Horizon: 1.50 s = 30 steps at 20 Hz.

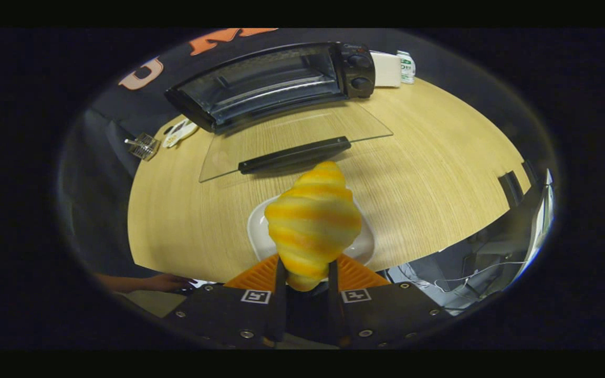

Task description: Open the toaster oven, put the food inside, and close the toaster oven door.

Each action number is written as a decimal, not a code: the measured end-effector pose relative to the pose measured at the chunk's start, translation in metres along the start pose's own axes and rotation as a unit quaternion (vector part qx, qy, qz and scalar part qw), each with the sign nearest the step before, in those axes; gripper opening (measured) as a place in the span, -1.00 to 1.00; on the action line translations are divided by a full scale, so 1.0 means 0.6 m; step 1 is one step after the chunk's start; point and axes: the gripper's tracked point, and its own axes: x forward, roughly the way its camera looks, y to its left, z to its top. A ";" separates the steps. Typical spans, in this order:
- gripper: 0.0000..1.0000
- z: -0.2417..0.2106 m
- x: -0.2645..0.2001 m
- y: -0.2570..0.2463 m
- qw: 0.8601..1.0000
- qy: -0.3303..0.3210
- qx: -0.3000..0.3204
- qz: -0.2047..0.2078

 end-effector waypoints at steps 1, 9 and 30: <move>-0.32 0.011 -0.007 0.000 1.000 -0.015 0.002 0.007; -0.32 0.080 -0.015 0.008 0.996 -0.089 0.010 0.030; -0.33 0.331 0.074 0.147 0.970 -0.107 0.146 0.160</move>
